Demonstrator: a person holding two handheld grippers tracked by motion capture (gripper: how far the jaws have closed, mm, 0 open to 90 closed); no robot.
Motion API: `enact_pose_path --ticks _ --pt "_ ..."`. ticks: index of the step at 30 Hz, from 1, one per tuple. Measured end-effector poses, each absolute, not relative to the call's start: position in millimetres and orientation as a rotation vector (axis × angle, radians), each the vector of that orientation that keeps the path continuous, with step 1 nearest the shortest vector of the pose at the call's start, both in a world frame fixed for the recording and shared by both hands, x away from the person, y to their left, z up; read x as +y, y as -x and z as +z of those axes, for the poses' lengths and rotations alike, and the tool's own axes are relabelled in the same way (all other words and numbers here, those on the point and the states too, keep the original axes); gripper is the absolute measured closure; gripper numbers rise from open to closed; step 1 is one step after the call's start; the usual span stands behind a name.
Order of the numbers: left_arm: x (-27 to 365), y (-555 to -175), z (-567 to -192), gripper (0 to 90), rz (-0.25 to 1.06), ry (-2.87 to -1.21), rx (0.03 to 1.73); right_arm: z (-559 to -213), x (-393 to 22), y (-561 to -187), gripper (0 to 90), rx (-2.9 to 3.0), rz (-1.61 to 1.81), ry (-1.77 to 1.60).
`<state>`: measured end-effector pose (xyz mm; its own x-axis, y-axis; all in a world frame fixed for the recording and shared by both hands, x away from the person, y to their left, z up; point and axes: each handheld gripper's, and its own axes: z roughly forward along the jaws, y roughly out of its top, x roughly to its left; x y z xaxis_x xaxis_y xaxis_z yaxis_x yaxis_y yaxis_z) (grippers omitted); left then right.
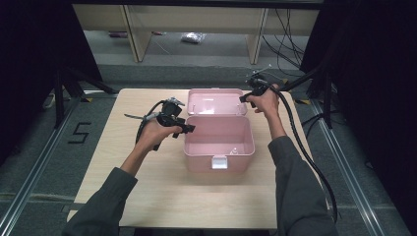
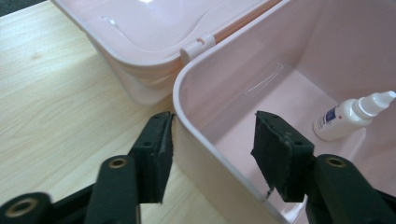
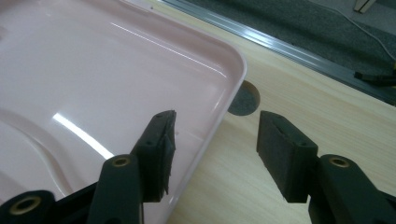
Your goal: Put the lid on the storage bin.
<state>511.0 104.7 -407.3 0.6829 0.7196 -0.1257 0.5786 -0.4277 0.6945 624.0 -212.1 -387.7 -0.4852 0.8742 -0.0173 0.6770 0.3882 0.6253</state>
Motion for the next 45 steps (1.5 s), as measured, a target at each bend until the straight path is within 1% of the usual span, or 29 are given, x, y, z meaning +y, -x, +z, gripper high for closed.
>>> enact_pose_path --ticks 6,10,13,20,28,32,35,45 --pt "103 -518 -412 58.0 0.25 -2.153 1.004 -391 -210 -625 54.7 2.295 0.807 -1.362" --pt "102 -519 -412 60.9 0.253 -2.158 0.998 -393 -207 -628 57.3 2.28 0.808 -1.398" --pt "102 -519 -412 61.7 0.261 -2.159 0.999 -396 -207 -632 59.4 2.263 0.791 -1.419" --pt "101 -518 -411 62.3 0.285 -2.169 0.995 -400 -206 -636 61.3 2.264 0.75 -1.409" --pt "101 -518 -411 62.8 0.282 -2.171 0.993 -404 -203 -639 65.0 2.261 0.754 -1.426" --pt "100 -518 -412 62.9 0.291 -2.168 0.993 -405 -201 -640 68.0 2.241 0.745 -1.435" --pt "101 -518 -412 62.9 0.281 -2.17 0.989 -406 -199 -640 73.7 2.252 0.76 -1.443" --pt "99 -518 -412 64.9 0.314 -2.171 0.984 -408 -195 -640 77.9 2.201 0.75 -1.492"
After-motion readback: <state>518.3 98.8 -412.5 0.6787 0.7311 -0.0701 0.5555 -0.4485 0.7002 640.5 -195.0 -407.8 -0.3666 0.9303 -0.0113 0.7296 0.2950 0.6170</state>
